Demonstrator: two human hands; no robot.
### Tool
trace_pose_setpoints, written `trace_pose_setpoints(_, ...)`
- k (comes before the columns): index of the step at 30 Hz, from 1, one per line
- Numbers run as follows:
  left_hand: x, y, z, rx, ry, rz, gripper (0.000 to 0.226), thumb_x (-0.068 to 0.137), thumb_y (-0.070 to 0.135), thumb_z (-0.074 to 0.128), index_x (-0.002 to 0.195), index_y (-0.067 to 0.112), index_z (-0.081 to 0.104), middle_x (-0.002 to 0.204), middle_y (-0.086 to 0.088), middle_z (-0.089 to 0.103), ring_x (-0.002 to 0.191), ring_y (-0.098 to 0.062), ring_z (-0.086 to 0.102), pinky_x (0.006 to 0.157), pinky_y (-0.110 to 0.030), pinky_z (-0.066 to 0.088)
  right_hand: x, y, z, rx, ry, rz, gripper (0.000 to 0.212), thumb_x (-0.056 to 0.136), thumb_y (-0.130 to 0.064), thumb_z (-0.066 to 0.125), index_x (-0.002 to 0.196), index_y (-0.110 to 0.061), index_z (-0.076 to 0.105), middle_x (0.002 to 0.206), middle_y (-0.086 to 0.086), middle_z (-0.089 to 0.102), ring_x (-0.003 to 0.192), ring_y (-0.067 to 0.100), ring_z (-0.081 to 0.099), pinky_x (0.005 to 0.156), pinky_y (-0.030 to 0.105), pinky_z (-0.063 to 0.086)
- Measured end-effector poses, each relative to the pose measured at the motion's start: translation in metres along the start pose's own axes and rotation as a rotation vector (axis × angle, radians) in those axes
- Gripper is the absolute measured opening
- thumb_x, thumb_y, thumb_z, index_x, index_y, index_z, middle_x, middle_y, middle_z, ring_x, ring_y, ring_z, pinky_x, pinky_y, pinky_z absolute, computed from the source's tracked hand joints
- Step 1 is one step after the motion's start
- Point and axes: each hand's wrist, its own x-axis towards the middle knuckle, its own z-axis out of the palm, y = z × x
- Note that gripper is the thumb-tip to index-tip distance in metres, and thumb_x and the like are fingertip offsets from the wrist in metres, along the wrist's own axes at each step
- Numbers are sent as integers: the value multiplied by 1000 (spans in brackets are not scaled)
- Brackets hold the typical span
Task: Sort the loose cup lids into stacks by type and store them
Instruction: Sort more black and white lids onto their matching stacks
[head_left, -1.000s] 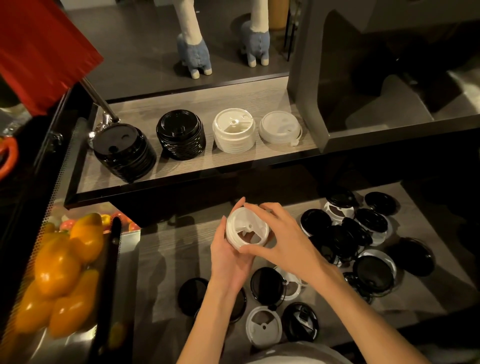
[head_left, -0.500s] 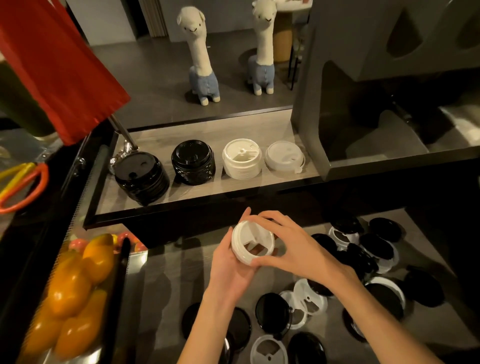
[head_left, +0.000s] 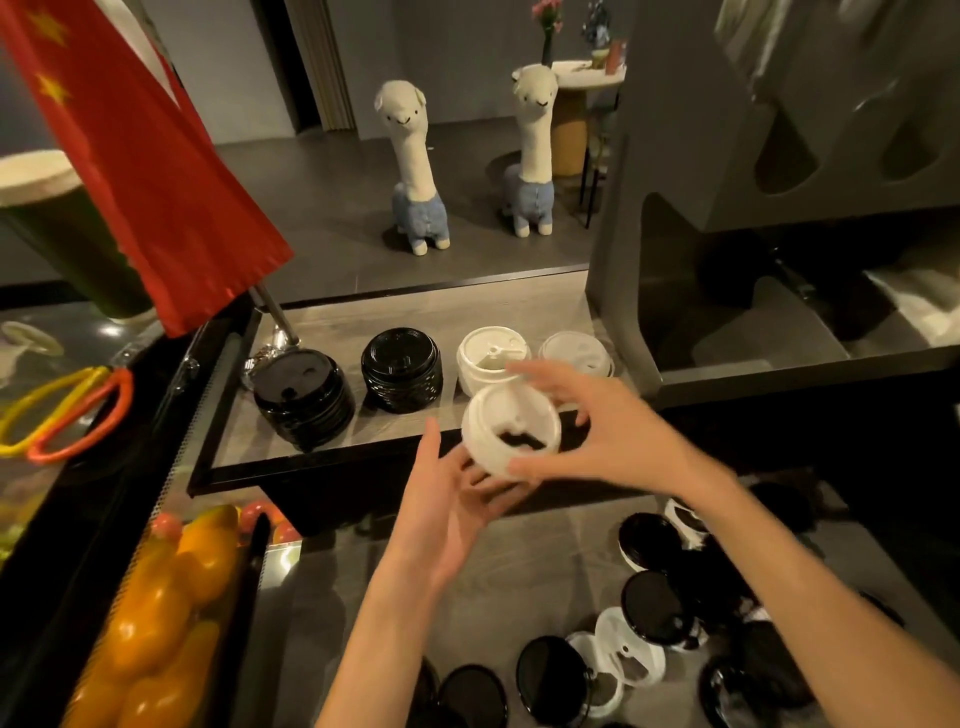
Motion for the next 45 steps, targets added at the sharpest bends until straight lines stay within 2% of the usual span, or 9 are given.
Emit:
trace_pose_setpoints(4, 10, 19, 1, 150, 119, 179, 49, 110, 36, 37, 131, -2, 61, 123, -20, 72, 117, -29, 70, 106, -40, 51, 56, 3, -33, -121, 92, 32, 78, 72, -56, 89, 139, -36, 53, 131, -21, 61, 114, -4, 58, 94, 17, 48)
trace_pose_setpoints(11, 8, 21, 19, 306, 170, 300, 35, 110, 28, 37, 137, 22, 58, 142, 4, 60, 135, -11, 53, 119, -33, 38, 119, 17, -41, -242, -25, 51, 76, 76, -55, 85, 142, -29, 58, 140, -10, 62, 123, 11, 58, 98, 25, 48)
trace_pose_setpoints(18, 23, 18, 18, 265, 176, 320, 24, 111, 31, 39, 124, 40, 57, 117, 26, 61, 122, 2, 54, 112, -23, 39, 135, 25, -35, -271, -137, 89, 80, 79, -51, 84, 148, -25, 53, 146, -5, 58, 124, 14, 56, 94, 26, 41)
trace_pose_setpoints(21, 28, 18, 19, 284, 173, 330, 33, 111, 30, 39, 141, 32, 53, 115, 27, 60, 114, 5, 55, 109, -22, 40, 134, 27, -32, -266, -135, 93, 84, 79, -52, 84, 151, -27, 50, 150, -6, 55, 128, 13, 53, 96, 26, 39)
trace_pose_setpoints(24, 34, 14, 18, 328, 175, 342, 28, 112, 29, 38, 127, 42, 56, 116, 30, 60, 112, 9, 55, 103, -19, 42, 130, 30, -27, -255, -105, 76, 82, 80, -50, 84, 150, -26, 50, 150, -6, 55, 127, 11, 52, 97, 26, 38)
trace_pose_setpoints(32, 33, 13, 16, 385, 184, 339, 41, 110, 38, 42, 149, 30, 48, 148, 12, 51, 117, 7, 53, 119, -35, 39, 114, 41, -17, -175, -77, 76, 83, 85, -50, 79, 156, -30, 42, 158, -5, 47, 141, 17, 46, 114, 40, 43)
trace_pose_setpoints(38, 36, 15, 17, 475, 173, 351, 34, 109, 39, 42, 141, 39, 55, 151, 11, 46, 131, 0, 50, 117, -34, 41, 114, 37, -16, -305, -101, 71, 86, 90, -54, 72, 161, -26, 33, 163, -2, 41, 149, 20, 38, 121, 44, 35)
trace_pose_setpoints(42, 29, 15, 17, 575, 172, 371, 28, 110, 36, 40, 126, 51, 57, 146, 14, 49, 131, 1, 47, 112, -26, 40, 107, 28, -17, -335, -116, 106, 89, 92, -54, 70, 164, -26, 25, 165, -2, 38, 150, 21, 37, 118, 36, 33)
trace_pose_setpoints(45, 15, 3, 13, 607, 254, 445, 33, 109, 35, 42, 138, 36, 57, 137, 14, 58, 122, 0, 57, 104, -23, 44, 81, 23, -15, -221, 64, 30, 83, 93, -48, 71, 162, -26, 30, 162, -4, 41, 146, 15, 41, 116, 28, 34)
